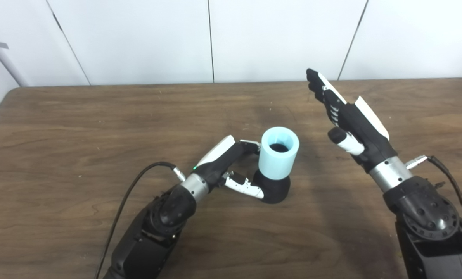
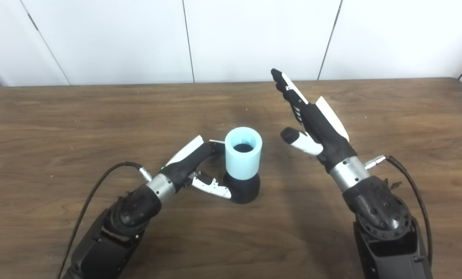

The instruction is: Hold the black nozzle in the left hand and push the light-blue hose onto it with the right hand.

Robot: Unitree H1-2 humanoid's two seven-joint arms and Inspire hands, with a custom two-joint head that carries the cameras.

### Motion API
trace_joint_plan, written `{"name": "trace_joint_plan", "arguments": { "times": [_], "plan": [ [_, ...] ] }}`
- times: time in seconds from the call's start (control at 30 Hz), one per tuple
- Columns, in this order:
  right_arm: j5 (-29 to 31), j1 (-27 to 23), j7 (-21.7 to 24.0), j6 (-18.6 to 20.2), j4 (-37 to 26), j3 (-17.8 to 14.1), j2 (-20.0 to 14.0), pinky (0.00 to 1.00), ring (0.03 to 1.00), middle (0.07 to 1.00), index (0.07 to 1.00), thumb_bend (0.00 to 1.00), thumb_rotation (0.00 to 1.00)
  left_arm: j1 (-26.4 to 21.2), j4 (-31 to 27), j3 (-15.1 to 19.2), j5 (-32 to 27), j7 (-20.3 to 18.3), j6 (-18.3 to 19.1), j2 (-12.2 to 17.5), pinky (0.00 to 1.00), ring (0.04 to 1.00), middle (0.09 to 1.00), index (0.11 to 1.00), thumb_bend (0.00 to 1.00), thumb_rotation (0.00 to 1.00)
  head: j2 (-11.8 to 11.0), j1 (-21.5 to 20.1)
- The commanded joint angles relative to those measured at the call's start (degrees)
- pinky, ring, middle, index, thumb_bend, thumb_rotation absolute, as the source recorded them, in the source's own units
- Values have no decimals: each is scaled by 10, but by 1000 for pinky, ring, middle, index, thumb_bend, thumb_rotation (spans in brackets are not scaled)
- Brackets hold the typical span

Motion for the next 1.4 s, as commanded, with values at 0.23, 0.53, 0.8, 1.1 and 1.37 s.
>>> {"name": "trace_joint_plan", "arguments": {
  "times": [0.23,0.53,0.8,1.1,1.37],
  "plan": [
    [-3,-7,-11,-17,0,-1,-3,1000,1000,1000,1000,1000,1000,2,27,15,-21,3,-102,11,1000,1000,996,928,1000,388,1,3],
    [-30,-8,-16,-32,8,8,-3,1000,1000,1000,1000,1000,1000,6,44,30,-27,18,-182,10,1000,1000,1000,1000,1000,462,1,3],
    [-52,-7,-18,-72,23,17,-12,1000,1000,1000,1000,1000,1000,20,46,58,-22,66,-242,-16,1000,1000,1000,1000,1000,511,2,5],
    [-46,-2,-20,-93,31,13,-12,1000,1000,1000,1000,1000,1000,34,43,88,4,135,-282,-37,1000,1000,1000,1000,1000,702,2,8],
    [-13,16,-25,-122,49,-1,-5,1000,1000,1000,1000,970,1000,52,4,111,-9,153,-266,-53,1000,1000,1000,1000,1000,807,1,16]
  ]
}}
